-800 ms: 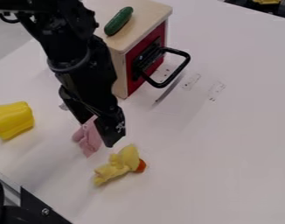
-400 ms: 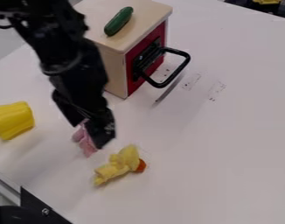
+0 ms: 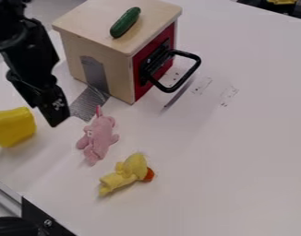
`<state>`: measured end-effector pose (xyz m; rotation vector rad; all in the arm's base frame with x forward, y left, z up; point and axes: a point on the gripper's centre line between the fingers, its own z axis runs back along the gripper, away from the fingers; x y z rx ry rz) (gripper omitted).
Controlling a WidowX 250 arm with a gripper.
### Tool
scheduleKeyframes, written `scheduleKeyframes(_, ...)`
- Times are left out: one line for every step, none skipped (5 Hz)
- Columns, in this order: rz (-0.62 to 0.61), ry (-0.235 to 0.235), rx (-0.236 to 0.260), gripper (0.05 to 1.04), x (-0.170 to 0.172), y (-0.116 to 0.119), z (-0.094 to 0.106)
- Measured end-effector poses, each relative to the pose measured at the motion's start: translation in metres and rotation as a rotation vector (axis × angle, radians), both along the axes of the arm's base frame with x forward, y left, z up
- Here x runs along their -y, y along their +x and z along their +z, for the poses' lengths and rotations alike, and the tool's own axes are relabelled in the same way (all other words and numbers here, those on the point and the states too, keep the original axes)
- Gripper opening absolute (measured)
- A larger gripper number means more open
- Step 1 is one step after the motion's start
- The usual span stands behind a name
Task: Mover el objeto amarillo de la izquierda hacia el frente de la caja
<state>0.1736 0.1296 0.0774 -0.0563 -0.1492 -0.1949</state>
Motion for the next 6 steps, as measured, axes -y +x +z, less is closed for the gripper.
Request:
scheduleKeyframes(-0.1,0.012,0.054,0.999,-0.033,0.006,0.006)
scheduleKeyframes(-0.202,0.04,0.102,0.999,-0.05,0.012,0.01)
scheduleKeyframes(-0.215,0.075,0.095,0.999,-0.054,0.008,0.004)
scheduleKeyframes(-0.205,0.073,0.067,0.999,-0.054,0.004,-0.009)
scheduleKeyframes(-0.189,0.086,0.029,0.999,-0.053,-0.001,-0.023)
scheduleKeyframes(-0.134,0.118,-0.016,0.999,-0.055,-0.005,-0.04)
